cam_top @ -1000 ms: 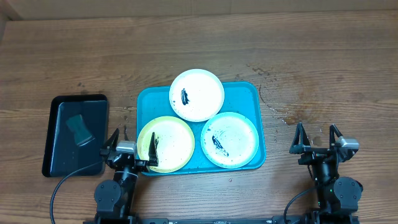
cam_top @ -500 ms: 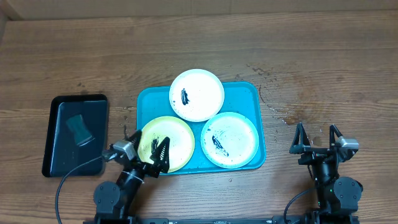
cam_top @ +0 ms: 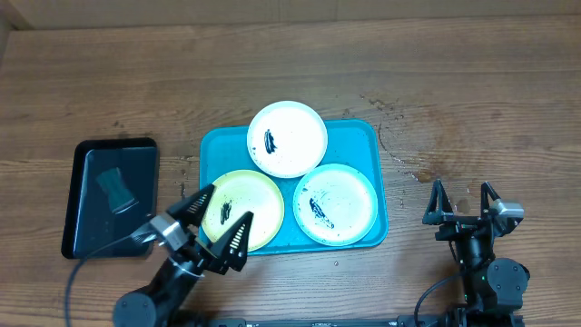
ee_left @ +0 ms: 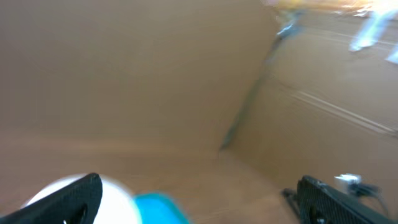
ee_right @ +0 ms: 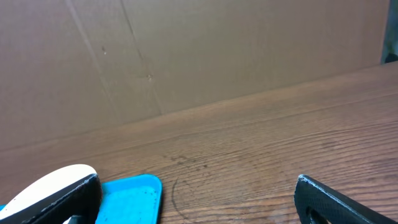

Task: Clean dirty plates on tray and stack at the side
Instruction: 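Move the left gripper to the sponge in the black water tray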

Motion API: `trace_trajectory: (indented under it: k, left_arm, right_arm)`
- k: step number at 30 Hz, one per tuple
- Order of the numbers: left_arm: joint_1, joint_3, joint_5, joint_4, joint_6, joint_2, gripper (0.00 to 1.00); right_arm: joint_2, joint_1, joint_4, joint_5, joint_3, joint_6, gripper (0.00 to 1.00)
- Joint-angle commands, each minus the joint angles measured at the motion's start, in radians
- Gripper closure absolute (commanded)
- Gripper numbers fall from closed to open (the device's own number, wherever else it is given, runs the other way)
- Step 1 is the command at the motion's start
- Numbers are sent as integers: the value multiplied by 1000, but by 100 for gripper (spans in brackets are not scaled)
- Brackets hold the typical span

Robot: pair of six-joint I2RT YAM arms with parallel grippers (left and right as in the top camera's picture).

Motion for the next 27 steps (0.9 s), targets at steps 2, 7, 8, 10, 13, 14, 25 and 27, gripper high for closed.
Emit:
trace_trajectory:
  k: [2, 7, 8, 10, 13, 14, 25, 27]
  left_arm:
    - [-6, 302, -369, -267, 338, 101, 0]
    - [-6, 600, -794, -460, 403, 344, 0]
    - [-6, 636, -818, -477, 415, 392, 0]
    - [-6, 725, -844, -531, 447, 512, 0]
    - [4, 874, -892, -631, 448, 695, 0]
    - [22, 935, -920, -663, 454, 766, 0]
    - [512, 1123, -733, -934, 332, 1118, 0]
    - [581, 1121, -708, -935, 330, 1172, 0]
  right_arm:
    - [-5, -6, 6, 13, -10, -8, 0]
    - [-5, -6, 6, 13, -10, -8, 0]
    - [-5, -6, 6, 13, -10, -8, 0]
    - [-5, -6, 6, 13, -10, -8, 0]
    - [-5, -6, 6, 13, -10, -8, 0]
    - [-5, -6, 6, 13, -10, -8, 0]
    - [-5, -6, 6, 13, -10, -8, 0]
    - [-5, -6, 6, 13, -11, -8, 0]
